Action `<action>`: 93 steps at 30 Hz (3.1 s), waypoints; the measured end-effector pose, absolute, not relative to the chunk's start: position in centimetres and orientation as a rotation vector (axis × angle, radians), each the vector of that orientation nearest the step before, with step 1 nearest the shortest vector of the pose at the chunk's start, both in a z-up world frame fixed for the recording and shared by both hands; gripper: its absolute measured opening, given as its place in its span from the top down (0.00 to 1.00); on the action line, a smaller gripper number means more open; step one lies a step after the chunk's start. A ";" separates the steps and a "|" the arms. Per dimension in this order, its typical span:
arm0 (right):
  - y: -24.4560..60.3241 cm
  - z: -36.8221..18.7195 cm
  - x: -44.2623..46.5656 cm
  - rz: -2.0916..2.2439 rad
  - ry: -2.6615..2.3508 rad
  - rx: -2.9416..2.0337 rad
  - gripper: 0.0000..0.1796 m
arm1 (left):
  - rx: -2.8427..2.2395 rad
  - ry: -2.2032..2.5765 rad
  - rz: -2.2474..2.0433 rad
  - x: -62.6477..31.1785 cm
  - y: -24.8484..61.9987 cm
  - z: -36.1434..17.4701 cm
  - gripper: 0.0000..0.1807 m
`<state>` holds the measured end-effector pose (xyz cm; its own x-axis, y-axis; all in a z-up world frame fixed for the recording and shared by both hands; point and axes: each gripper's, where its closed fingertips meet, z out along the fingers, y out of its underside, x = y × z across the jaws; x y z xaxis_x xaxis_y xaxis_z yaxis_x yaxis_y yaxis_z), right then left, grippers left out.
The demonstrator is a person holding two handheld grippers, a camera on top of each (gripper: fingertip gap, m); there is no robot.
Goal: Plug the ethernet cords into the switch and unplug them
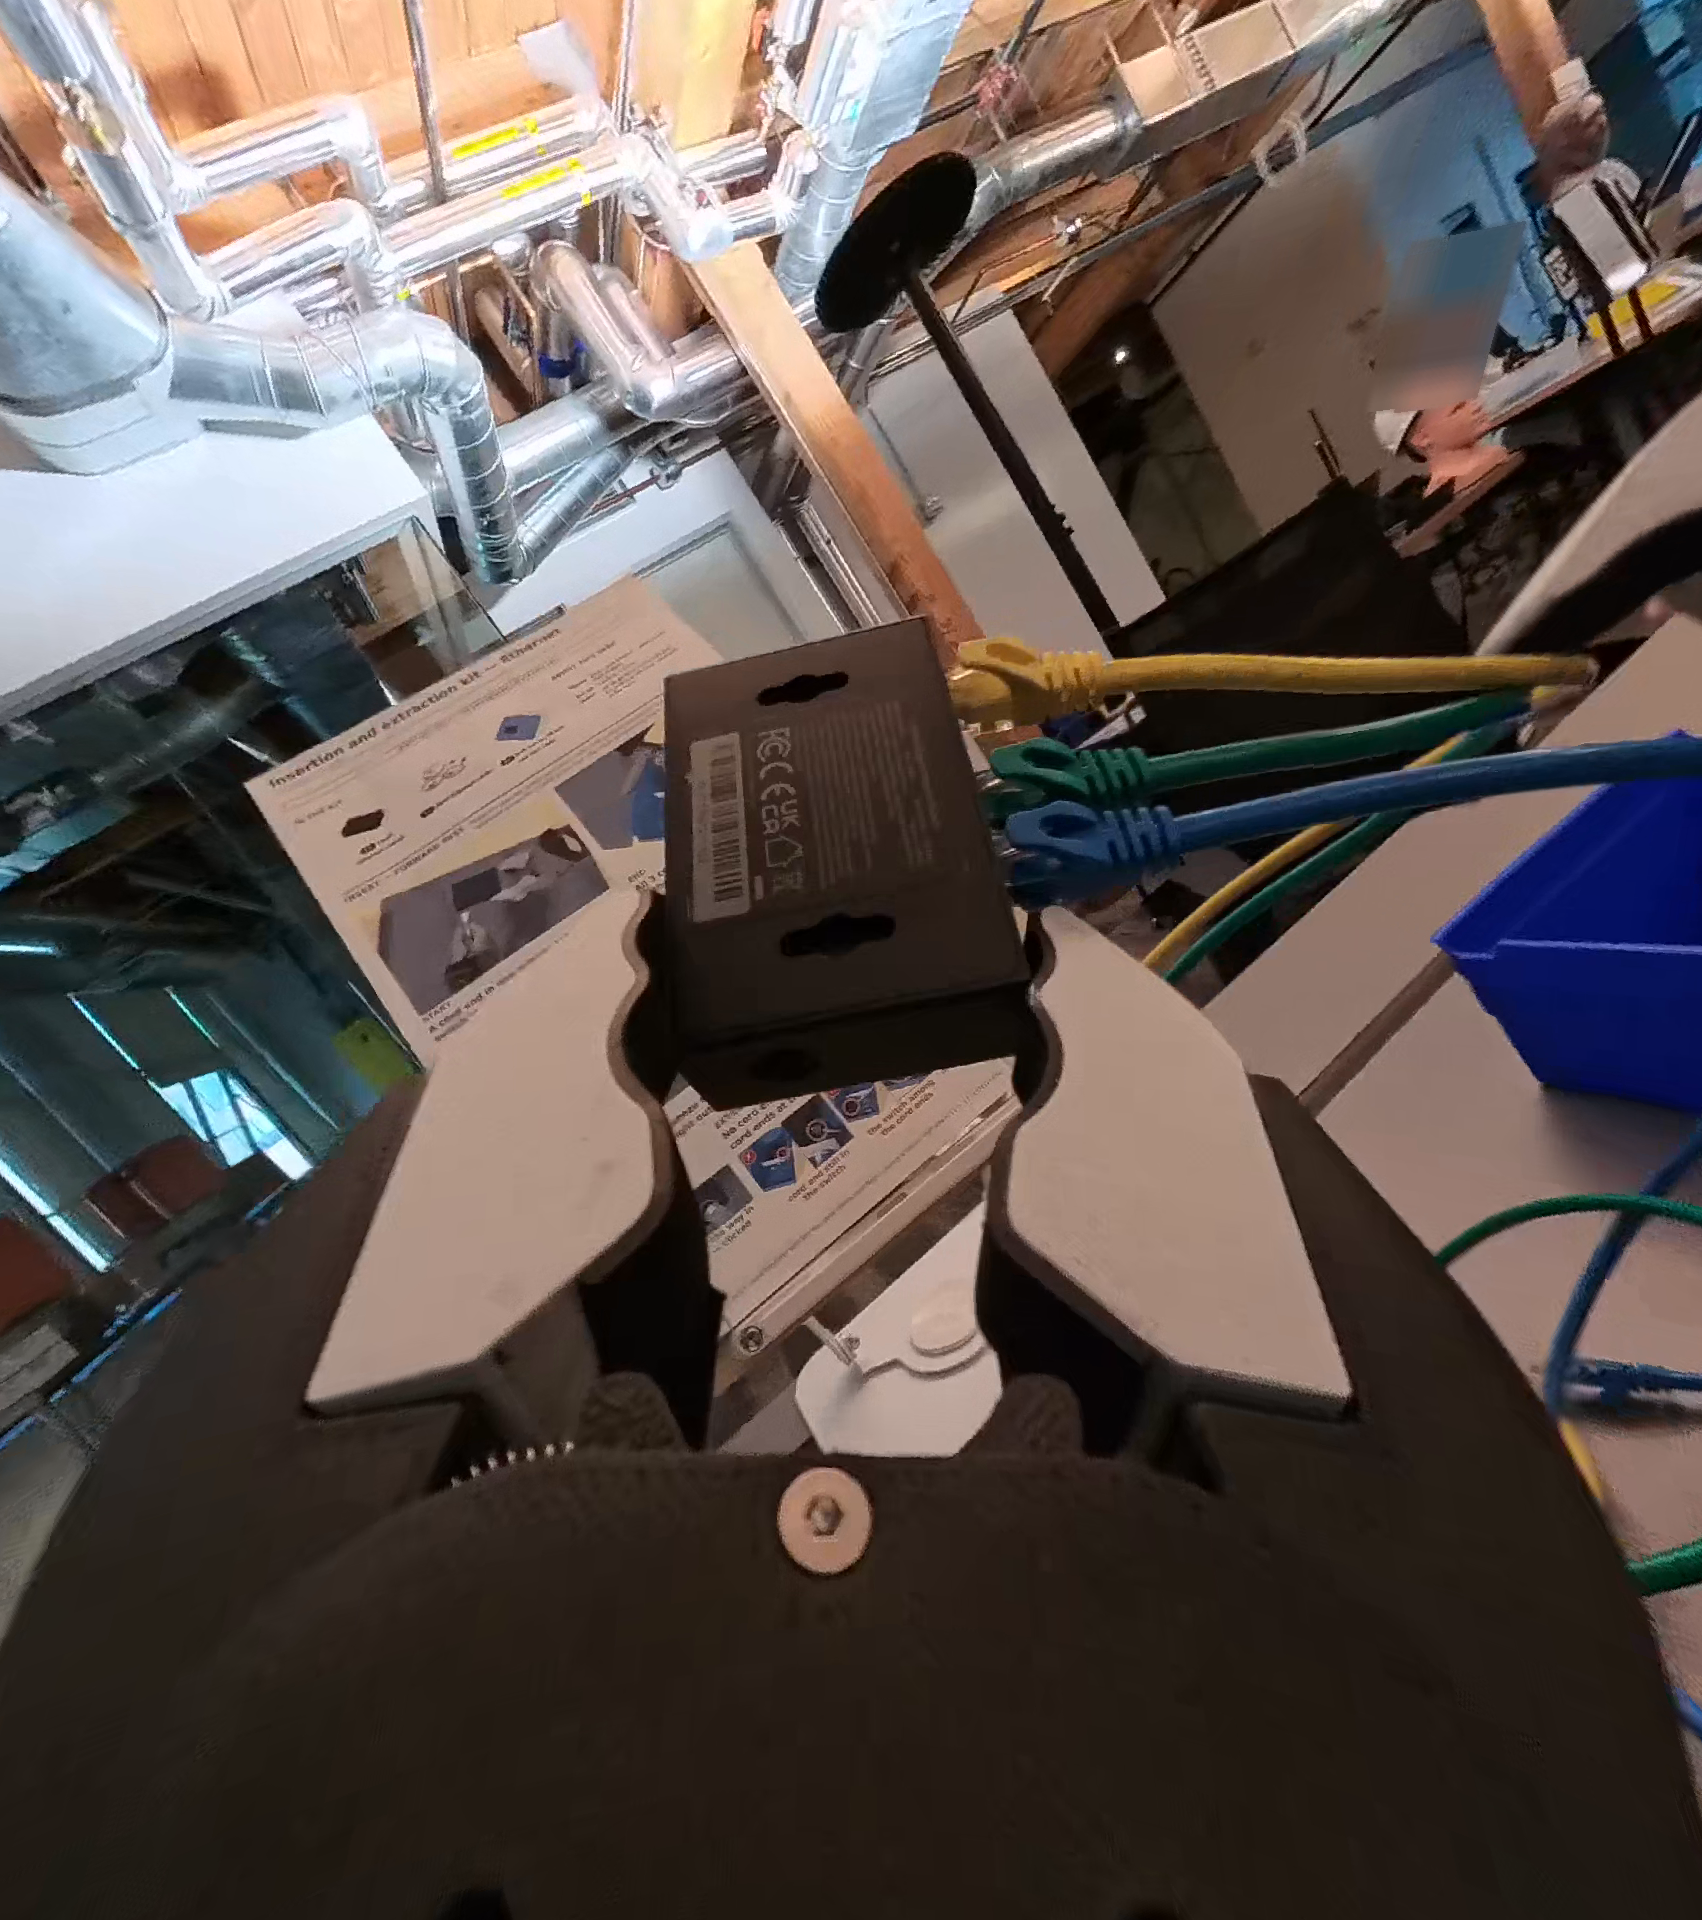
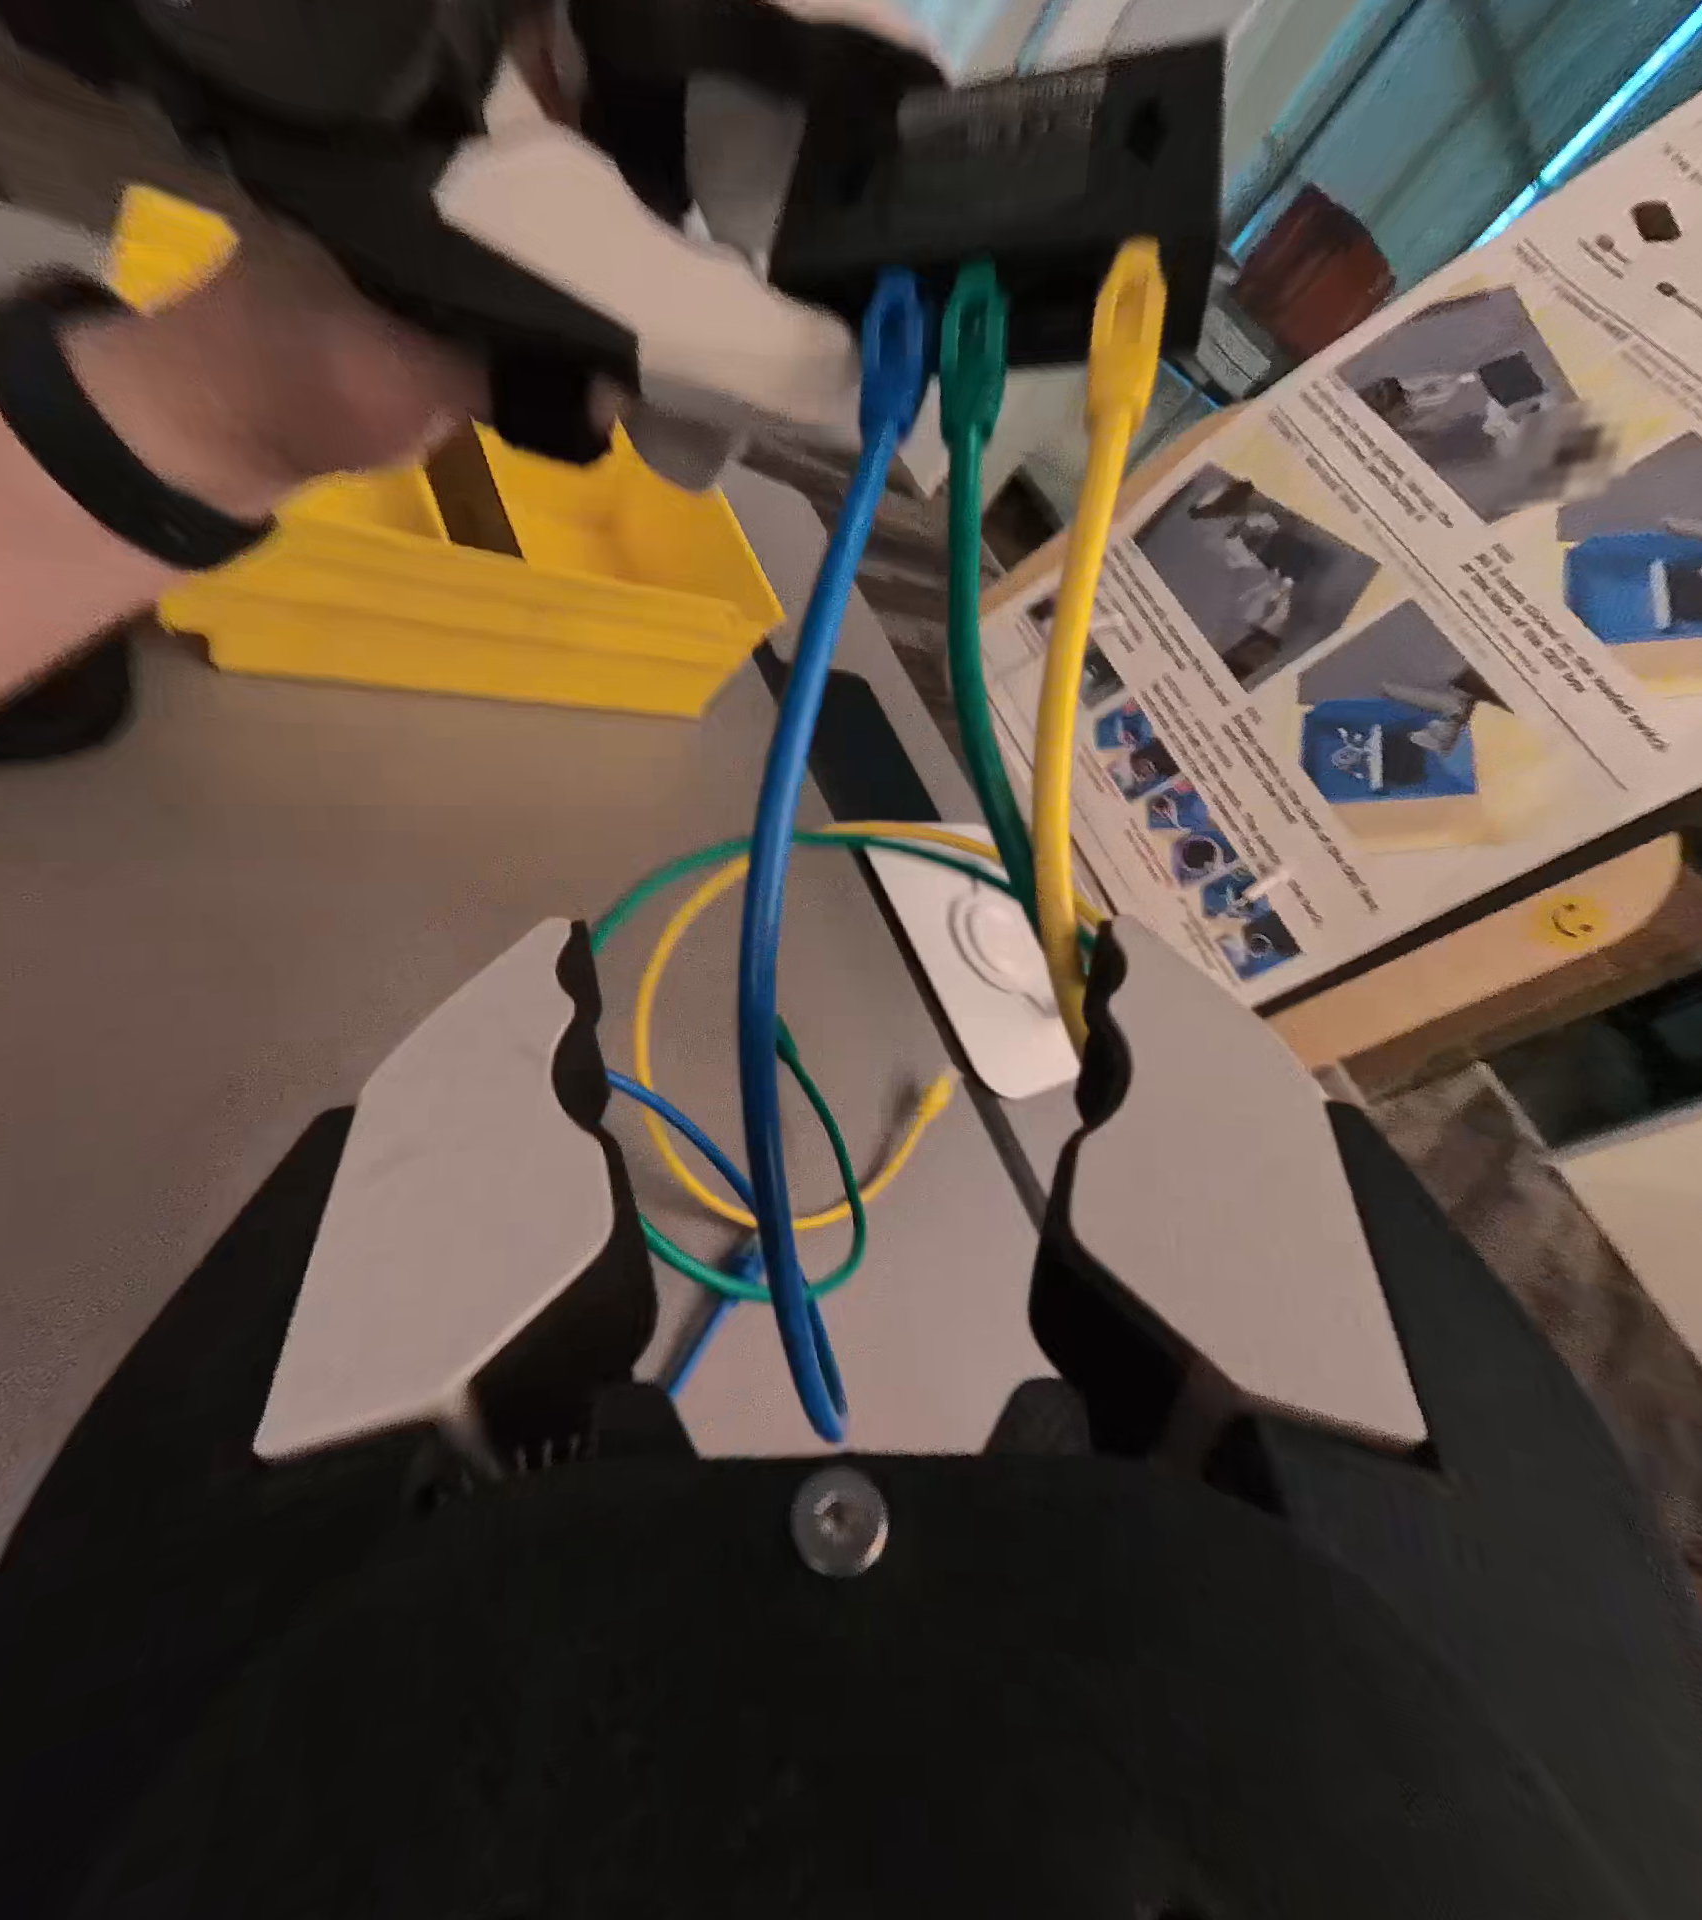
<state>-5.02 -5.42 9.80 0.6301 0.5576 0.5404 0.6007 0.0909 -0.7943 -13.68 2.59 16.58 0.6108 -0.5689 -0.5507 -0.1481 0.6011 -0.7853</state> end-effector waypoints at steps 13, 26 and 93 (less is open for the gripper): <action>-3.1 10.7 -1.3 -0.379 -1.018 -1.283 0.72 | -0.871 0.849 -0.543 -15.7 1.1 18.6 0.65; 0.0 19.1 3.3 -0.712 -1.024 -1.333 0.96 | -0.995 0.846 -0.546 -13.7 4.5 23.8 0.65; -11.2 -0.5 19.6 -0.410 -1.419 -2.038 0.95 | -1.432 1.095 -1.209 13.7 4.7 16.9 0.65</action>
<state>19.63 -11.21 -0.53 0.3764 0.7315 0.5685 0.9220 -0.2358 -0.3071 13.72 4.70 16.93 0.1165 -0.9805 0.1580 -0.0607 -0.1658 -0.9843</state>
